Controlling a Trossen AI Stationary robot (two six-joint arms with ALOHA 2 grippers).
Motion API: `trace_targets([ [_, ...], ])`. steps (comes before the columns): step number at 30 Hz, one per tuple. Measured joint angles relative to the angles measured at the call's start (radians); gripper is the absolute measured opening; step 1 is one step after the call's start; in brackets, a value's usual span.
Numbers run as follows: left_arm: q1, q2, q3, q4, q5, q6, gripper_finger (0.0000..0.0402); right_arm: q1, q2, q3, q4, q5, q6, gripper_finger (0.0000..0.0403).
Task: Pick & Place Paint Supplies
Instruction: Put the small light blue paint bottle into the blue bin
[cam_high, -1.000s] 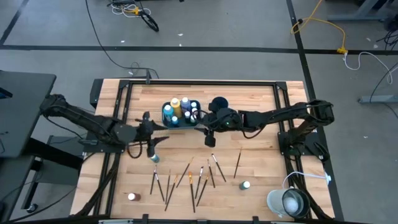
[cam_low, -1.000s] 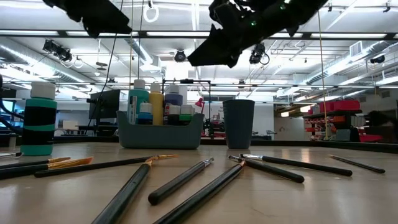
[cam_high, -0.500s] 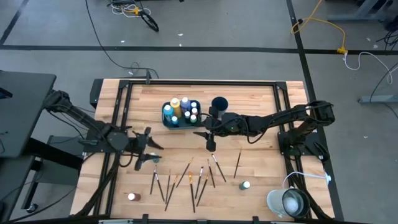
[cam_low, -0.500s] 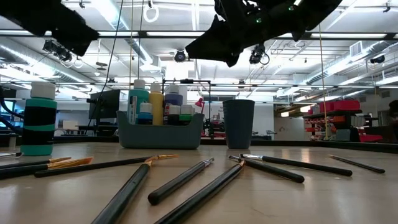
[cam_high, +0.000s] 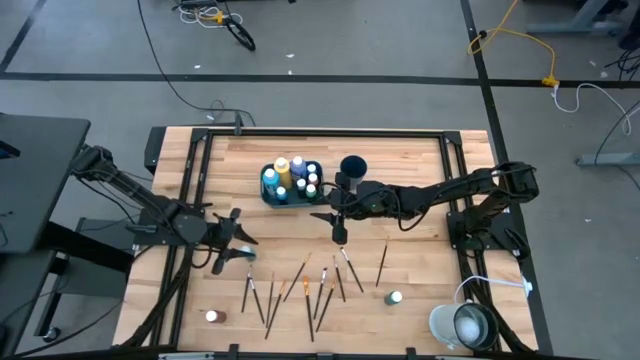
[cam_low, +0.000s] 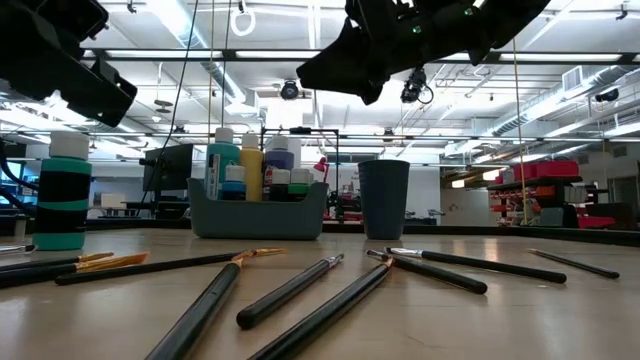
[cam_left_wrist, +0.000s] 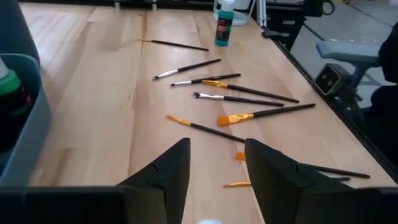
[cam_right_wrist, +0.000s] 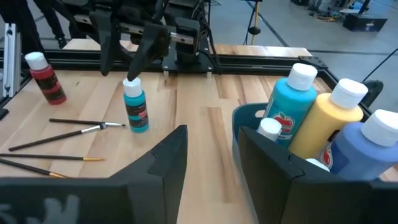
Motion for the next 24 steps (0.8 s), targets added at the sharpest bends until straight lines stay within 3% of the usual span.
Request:
trace_targets([
  [13,0.0,-0.05,-0.149,0.156,0.026,0.018,0.015,0.0,0.0,0.0,-0.003,0.0,0.002,0.0149],
  [24,0.0,-0.049,-0.158,0.155,0.023,-0.035,0.0153,0.0,0.001,0.0,0.002,0.0,0.002,0.0149],
])
